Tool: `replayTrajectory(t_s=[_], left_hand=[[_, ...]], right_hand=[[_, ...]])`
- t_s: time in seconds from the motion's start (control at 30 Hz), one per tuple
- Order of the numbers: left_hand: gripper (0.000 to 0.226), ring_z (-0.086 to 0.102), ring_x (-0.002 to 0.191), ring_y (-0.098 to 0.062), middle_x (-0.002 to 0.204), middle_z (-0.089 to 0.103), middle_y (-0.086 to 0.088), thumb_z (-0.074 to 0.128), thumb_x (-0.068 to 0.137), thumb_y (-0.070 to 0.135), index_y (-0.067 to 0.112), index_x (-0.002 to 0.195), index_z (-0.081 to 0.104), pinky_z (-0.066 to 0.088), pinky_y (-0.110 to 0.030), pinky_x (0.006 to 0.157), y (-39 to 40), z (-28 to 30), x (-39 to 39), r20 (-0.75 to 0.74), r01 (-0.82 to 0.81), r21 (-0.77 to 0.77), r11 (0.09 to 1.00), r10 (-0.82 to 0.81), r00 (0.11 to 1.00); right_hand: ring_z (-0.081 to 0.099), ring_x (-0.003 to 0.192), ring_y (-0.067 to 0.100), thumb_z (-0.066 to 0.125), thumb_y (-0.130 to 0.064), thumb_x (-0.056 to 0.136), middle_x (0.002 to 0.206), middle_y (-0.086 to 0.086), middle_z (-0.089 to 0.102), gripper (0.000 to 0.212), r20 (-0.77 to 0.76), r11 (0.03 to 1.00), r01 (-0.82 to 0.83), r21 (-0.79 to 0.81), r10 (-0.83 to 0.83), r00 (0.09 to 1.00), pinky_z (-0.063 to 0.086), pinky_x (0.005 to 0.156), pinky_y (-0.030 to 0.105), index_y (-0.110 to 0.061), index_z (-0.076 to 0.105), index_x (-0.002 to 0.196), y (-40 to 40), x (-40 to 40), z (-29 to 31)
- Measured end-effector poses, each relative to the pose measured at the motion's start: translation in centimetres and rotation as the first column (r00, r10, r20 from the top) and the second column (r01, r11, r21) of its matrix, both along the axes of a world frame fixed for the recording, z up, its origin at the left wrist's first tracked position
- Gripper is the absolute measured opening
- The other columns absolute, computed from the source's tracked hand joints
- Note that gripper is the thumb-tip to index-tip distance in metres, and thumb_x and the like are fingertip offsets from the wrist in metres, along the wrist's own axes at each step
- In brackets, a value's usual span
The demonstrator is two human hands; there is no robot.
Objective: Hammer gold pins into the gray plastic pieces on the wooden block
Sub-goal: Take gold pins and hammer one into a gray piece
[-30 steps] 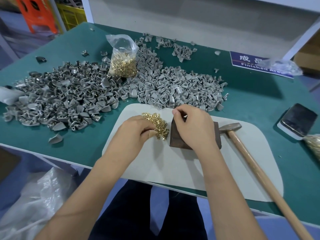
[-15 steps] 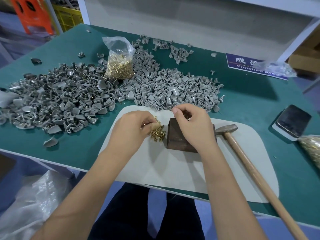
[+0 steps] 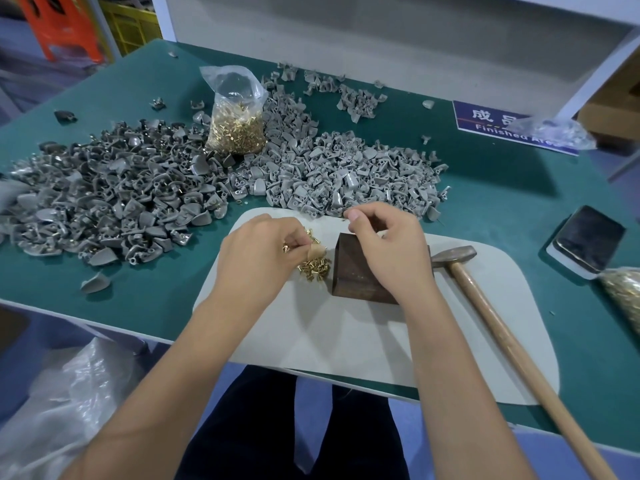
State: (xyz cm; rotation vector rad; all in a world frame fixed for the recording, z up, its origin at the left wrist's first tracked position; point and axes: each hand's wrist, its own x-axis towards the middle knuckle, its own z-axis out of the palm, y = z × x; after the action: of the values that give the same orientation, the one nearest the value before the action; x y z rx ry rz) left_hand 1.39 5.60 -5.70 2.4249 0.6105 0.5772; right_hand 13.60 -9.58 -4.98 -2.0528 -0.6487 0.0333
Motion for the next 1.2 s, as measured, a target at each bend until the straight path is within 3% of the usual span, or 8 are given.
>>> replayTrajectory(t_s=[0.23, 0.47, 0.63, 0.7, 0.73, 0.83, 0.9, 1.2], left_hand=[[0.009, 0.063, 0.062, -0.004, 0.083, 0.078, 0.006, 0.076, 0.09, 0.02, 0.023, 0.099, 0.077, 0.049, -0.017, 0.054, -1.2, 1.0, 1.3, 0.296, 0.229, -0.673, 0.703, -0.028, 0.955], [0.026, 0.07, 0.073, -0.01, 0.081, 0.076, -0.003, 0.069, 0.096, 0.016, 0.01, 0.12, 0.062, 0.054, -0.02, 0.062, -2.2, 1.1, 2.3, 0.285, 0.246, -0.878, 0.411, 0.036, 0.958], [0.017, 0.072, 0.081, -0.015, 0.09, 0.077, -0.006, 0.062, 0.099, 0.009, 0.012, 0.115, 0.062, 0.057, -0.024, 0.068, -2.0, 1.3, 2.8, 0.282, 0.265, -0.904, 0.335, 0.001, 0.96], [0.015, 0.072, 0.08, -0.01, 0.093, 0.079, -0.003, 0.059, 0.1, 0.011, 0.015, 0.114, 0.063, 0.055, -0.02, 0.065, -1.9, 1.1, 2.8, 0.266, 0.257, -0.869, 0.423, -0.037, 0.963], [0.014, 0.071, 0.078, -0.007, 0.092, 0.079, 0.002, 0.059, 0.1, 0.014, 0.018, 0.112, 0.064, 0.051, -0.016, 0.064, -1.5, 0.9, 2.8, 0.237, 0.214, -0.784, 0.583, -0.039, 0.971], [0.016, 0.06, 0.091, -0.007, 0.097, 0.07, 0.016, 0.059, 0.097, 0.019, 0.023, 0.112, 0.065, 0.045, -0.019, 0.075, 0.0, -0.2, 3.0, 0.11, 0.015, -0.167, 0.986, 0.003, 0.994], [0.021, 0.052, 0.105, -0.015, 0.104, 0.066, 0.011, 0.058, 0.097, 0.019, 0.021, 0.117, 0.065, 0.047, -0.031, 0.083, 0.9, -0.9, 3.2, 0.045, -0.011, 0.017, 1.0, 0.01, 0.999], [0.022, 0.048, 0.121, -0.025, 0.11, 0.067, 0.003, 0.063, 0.094, 0.02, 0.024, 0.115, 0.064, 0.046, -0.039, 0.081, 1.7, -1.1, 5.9, -0.073, -0.064, 0.141, 0.988, 0.075, 0.994]], right_hand=[[0.065, 0.086, 0.009, 0.077, -0.022, 0.09, 0.089, -0.015, 0.073, 0.016, 0.036, 0.951, -0.262, 0.164, 0.26, 0.965, 0.042, 0.077, 0.013, -0.031, 0.076, 0.104, -1.0, -0.4, 0.9], [0.065, 0.082, 0.011, 0.081, -0.013, 0.086, 0.094, -0.006, 0.072, 0.014, 0.036, 0.94, -0.266, 0.212, 0.264, 0.964, 0.042, 0.074, 0.012, -0.018, 0.081, 0.1, -1.0, -0.2, 0.8], [0.066, 0.09, 0.008, 0.078, -0.013, 0.088, 0.093, -0.008, 0.071, 0.011, 0.093, 0.959, -0.202, 0.199, 0.186, 0.978, 0.046, 0.082, 0.017, -0.022, 0.08, 0.094, -0.7, -0.3, 0.6], [0.065, 0.093, 0.008, 0.073, -0.017, 0.093, 0.093, -0.011, 0.07, 0.008, 0.108, 0.973, -0.159, 0.17, 0.142, 0.984, 0.045, 0.082, 0.017, -0.024, 0.077, 0.092, -0.7, -0.3, 0.5], [0.064, 0.092, 0.007, 0.069, -0.02, 0.096, 0.092, -0.012, 0.07, 0.007, 0.103, 0.977, -0.131, 0.167, 0.115, 0.988, 0.045, 0.08, 0.017, -0.025, 0.073, 0.093, -0.6, -0.4, 0.4], [0.065, 0.08, 0.009, 0.059, -0.023, 0.102, 0.086, -0.013, 0.068, 0.009, 0.039, 0.972, -0.076, 0.223, 0.069, 0.997, 0.047, 0.072, 0.018, -0.024, 0.065, 0.096, -0.7, -0.5, 0.3], [0.066, 0.08, 0.011, 0.06, -0.021, 0.101, 0.089, -0.009, 0.07, 0.007, 0.006, 0.965, -0.053, 0.256, 0.053, 0.999, 0.053, 0.073, 0.024, -0.024, 0.064, 0.096, -0.7, -0.4, 0.2], [0.067, 0.089, 0.011, 0.071, -0.011, 0.09, 0.09, -0.014, 0.07, 0.015, 0.041, 0.965, -0.031, 0.26, 0.021, 0.999, 0.056, 0.078, 0.027, -0.025, 0.071, 0.095, -0.6, -0.1, -0.1]])
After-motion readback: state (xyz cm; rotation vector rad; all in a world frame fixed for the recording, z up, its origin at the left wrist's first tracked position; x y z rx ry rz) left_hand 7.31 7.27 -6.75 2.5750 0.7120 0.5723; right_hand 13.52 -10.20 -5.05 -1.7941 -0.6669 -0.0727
